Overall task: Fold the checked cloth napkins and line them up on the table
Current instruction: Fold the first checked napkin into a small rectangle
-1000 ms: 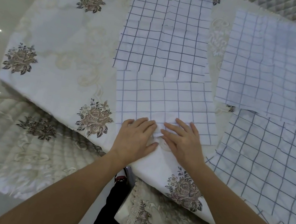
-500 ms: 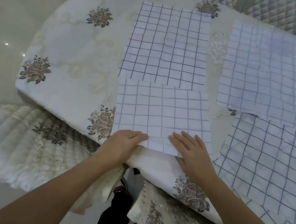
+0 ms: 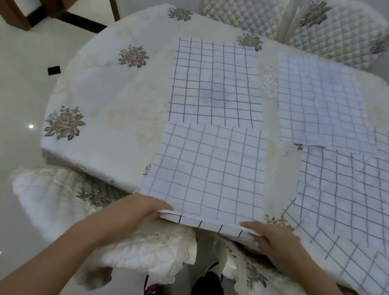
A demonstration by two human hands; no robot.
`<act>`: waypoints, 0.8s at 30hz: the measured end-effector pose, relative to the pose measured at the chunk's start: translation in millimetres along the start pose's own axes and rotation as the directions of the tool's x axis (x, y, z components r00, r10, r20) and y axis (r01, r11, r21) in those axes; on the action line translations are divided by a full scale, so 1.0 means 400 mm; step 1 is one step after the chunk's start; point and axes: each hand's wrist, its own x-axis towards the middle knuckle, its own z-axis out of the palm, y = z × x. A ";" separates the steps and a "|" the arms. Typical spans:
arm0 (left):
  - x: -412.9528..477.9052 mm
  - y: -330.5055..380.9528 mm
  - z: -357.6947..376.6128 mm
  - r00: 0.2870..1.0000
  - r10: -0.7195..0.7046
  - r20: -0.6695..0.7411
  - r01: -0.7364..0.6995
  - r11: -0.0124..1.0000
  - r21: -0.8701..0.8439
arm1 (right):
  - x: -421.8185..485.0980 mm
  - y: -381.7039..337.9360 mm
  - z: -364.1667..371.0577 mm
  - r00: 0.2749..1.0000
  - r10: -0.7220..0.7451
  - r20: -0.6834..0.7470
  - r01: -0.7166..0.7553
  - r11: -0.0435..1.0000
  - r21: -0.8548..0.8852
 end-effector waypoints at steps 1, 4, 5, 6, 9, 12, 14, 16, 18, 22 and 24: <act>-0.019 0.003 -0.009 1.000 0.002 0.022 -0.001 1.000 -0.023 | -0.021 -0.018 0.002 1.000 -0.004 0.018 0.003 1.000 0.019; -0.047 0.001 -0.032 0.994 0.014 0.107 -0.010 0.999 -0.030 | -0.064 -0.057 -0.006 0.999 -0.005 0.050 0.001 0.997 0.078; -0.044 0.000 -0.039 0.992 0.015 0.122 -0.013 1.000 -0.015 | -0.067 -0.064 -0.011 0.999 0.012 0.050 -0.017 0.994 0.108; -0.035 -0.002 -0.051 0.991 -0.007 0.136 0.009 1.000 -0.016 | -0.062 -0.066 -0.019 0.999 0.029 0.039 -0.034 0.990 0.133; 0.033 -0.006 -0.087 0.995 -0.067 0.080 0.073 0.995 -0.066 | -0.004 -0.067 -0.063 0.995 0.079 -0.060 -0.070 0.988 0.136; 0.132 -0.011 -0.122 0.990 -0.136 -0.020 0.134 0.987 -0.085 | 0.102 -0.025 -0.101 0.981 0.066 -0.184 -0.041 0.990 0.135; 0.200 -0.025 -0.137 0.985 -0.166 -0.051 0.161 0.983 -0.085 | 0.185 0.020 -0.114 0.973 0.071 -0.219 -0.048 0.993 0.107; 0.273 -0.050 -0.143 0.979 -0.188 -0.080 0.185 0.982 -0.049 | 0.267 0.068 -0.116 0.965 0.063 -0.256 -0.050 0.997 0.057; 0.347 -0.085 -0.137 0.970 -0.210 -0.120 0.213 0.977 0.018 | 0.342 0.111 -0.113 0.947 0.029 -0.318 -0.031 1.000 -0.003; 0.469 -0.153 -0.116 0.963 -0.144 -0.229 0.185 0.968 0.170 | 0.450 0.172 -0.096 0.909 0.054 -0.414 -0.087 0.994 -0.062; 0.524 -0.198 -0.110 0.953 -0.074 -0.294 0.148 0.960 0.238 | 0.488 0.191 -0.087 0.894 0.053 -0.445 -0.104 0.990 -0.093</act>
